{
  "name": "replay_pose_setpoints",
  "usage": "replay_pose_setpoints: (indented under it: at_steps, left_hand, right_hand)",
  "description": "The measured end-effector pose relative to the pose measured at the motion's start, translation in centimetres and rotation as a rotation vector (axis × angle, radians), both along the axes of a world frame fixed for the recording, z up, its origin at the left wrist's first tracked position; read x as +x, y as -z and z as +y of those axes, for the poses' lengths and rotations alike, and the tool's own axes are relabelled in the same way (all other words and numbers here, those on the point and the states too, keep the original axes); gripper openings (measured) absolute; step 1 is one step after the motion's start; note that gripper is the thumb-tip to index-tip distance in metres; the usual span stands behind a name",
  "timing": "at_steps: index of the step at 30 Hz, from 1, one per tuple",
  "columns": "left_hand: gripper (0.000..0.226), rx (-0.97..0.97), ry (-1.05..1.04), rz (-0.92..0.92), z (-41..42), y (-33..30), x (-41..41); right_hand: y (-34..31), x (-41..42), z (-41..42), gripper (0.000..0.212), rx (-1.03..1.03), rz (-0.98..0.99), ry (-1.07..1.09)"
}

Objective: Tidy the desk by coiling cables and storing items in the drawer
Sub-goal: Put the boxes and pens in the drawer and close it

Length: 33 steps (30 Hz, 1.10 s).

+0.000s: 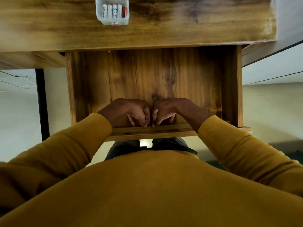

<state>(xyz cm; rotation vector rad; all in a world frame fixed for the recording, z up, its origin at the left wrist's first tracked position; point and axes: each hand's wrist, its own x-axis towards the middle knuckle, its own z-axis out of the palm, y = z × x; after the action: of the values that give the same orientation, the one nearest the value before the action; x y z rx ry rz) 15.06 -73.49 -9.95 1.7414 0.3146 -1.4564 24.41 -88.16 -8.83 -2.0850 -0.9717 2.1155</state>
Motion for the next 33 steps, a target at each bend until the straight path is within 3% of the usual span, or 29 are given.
replay_pose_setpoints:
  at_steps: [11,21,33]
  left_hand:
    - [0.013,0.074,-0.098,-0.049,-0.5,-0.8,-2.5]
    - [0.019,0.107,-0.023,-0.157,-2.1,-0.8,-5.1]
    - [0.017,0.067,-0.026,-0.15,-4.3,-0.3,-8.3]
  right_hand:
    - [-0.7,-2.1,-1.0,0.013,0.071,-0.112,-0.061]
    - [-1.4,-5.5,-2.9,0.011,0.09,-0.275,-0.069]
    - [-0.4,-8.4,-5.5,0.013,0.005,-0.224,0.038]
